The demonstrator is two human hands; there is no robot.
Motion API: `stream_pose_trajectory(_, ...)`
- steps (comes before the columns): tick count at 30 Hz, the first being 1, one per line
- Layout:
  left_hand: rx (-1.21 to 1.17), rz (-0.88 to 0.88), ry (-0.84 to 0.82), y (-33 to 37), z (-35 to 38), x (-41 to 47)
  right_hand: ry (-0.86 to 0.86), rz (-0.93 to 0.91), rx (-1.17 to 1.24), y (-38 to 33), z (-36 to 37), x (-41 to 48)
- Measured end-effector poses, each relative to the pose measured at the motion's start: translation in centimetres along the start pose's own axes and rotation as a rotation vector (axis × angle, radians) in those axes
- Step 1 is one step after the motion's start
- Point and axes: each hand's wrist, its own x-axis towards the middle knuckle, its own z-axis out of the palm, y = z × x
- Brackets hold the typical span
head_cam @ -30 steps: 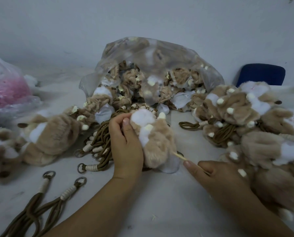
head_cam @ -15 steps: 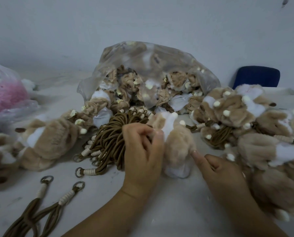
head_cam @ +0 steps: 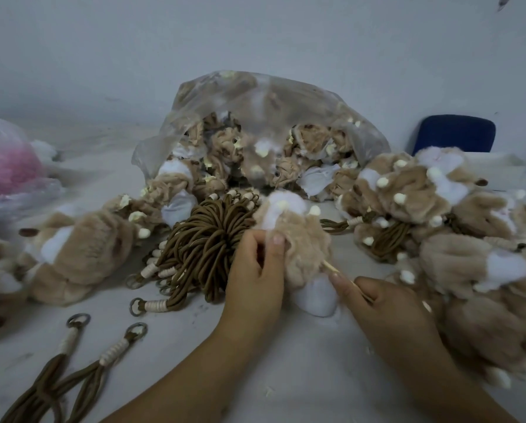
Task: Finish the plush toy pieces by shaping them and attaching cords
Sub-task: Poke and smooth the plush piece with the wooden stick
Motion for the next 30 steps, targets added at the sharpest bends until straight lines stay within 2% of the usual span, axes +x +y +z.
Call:
stream_pose_trajectory(4,-0.026,0.004,0.114,0.4,-0.4,0.7,-0.075,-0.035,-0.004,-0.1,0.0,0.0)
stream_pose_trajectory(12,-0.082,0.053,0.06,0.3,-0.6,0.5,-0.129,-0.094,0.031,0.0,0.1,-0.1)
stream_pose_trajectory(17,-0.241,-0.159,-0.067,-0.4,0.0,0.3,-0.108,-0.113,0.195,-0.2,0.2,-0.2)
stream_pose_trajectory(19,-0.194,-0.129,-0.132,-0.4,0.2,-0.1,-0.114,-0.063,0.271,-0.3,0.2,-0.2)
stream_pose_trajectory(21,-0.117,-0.043,-0.111,-0.3,0.2,-0.2,-0.122,0.013,0.318,-0.3,0.2,-0.1)
stream_pose_trajectory(24,-0.129,0.016,-0.07,0.3,-0.3,0.0,-0.115,0.024,0.214,-0.1,0.3,0.2)
stream_pose_trajectory(27,-0.269,-0.04,-0.207,0.8,0.2,-0.2,-0.095,-0.04,0.144,0.2,0.4,0.1)
stream_pose_trajectory(30,-0.292,-0.138,-0.2,1.0,0.4,0.0,-0.09,-0.046,0.128,0.4,0.5,-0.1)
